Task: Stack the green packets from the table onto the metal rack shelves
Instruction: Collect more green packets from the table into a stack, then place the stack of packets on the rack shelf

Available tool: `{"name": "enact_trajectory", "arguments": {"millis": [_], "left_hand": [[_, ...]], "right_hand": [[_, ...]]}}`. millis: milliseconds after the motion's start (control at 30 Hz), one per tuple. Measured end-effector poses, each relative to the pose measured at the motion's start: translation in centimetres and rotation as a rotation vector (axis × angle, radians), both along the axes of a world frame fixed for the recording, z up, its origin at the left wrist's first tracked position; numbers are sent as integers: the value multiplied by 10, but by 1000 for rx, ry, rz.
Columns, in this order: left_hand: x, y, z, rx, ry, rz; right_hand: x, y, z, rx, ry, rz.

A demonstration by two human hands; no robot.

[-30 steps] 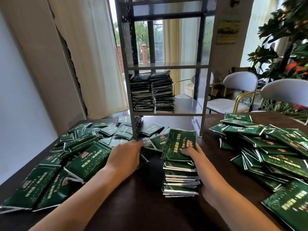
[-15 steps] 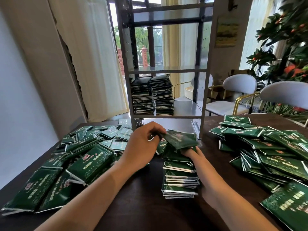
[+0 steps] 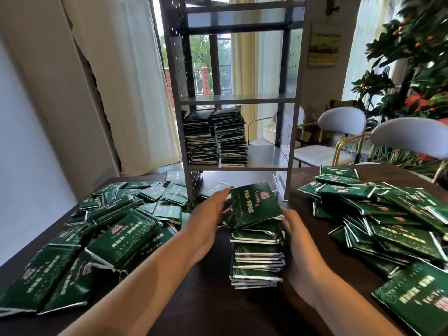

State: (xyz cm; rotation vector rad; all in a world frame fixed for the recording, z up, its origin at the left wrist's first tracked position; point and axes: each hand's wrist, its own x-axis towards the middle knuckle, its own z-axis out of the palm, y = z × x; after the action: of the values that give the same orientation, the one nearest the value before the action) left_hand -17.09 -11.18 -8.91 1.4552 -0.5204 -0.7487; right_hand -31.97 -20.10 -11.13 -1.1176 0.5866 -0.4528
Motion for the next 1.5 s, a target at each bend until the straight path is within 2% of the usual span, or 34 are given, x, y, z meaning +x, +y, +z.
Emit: {"name": "enact_trajectory", "arguments": {"millis": [100, 267, 400, 533, 600, 700, 967, 1167, 1333, 1500], "left_hand": [[-6, 1, -1, 72, -22, -34], [-20, 2, 5, 72, -19, -156], [-17, 14, 2, 80, 114, -148], [-10, 29, 2, 265, 236, -185], [-10, 33, -2, 295, 337, -224], [-14, 34, -7, 298, 388, -193], [-33, 26, -12, 244, 342, -151], [-28, -10, 42, 83, 333, -151], [-9, -51, 87, 55, 335, -139], [11, -83, 95, 42, 344, -147]], "right_hand": [[-1, -1, 4, 50, -39, 23], [1, 2, 4, -12, -7, 34], [-4, -2, 4, 2, 39, 53], [-5, -4, 5, 14, 78, 87], [-5, -3, 7, 12, 85, 103], [-6, -1, 9, 32, 109, 106], [-13, -5, 14, 116, 35, 97], [3, -37, 67, 16, -50, 42], [31, -71, 110, -36, -63, 2], [56, -99, 123, -49, -43, -21]]}}
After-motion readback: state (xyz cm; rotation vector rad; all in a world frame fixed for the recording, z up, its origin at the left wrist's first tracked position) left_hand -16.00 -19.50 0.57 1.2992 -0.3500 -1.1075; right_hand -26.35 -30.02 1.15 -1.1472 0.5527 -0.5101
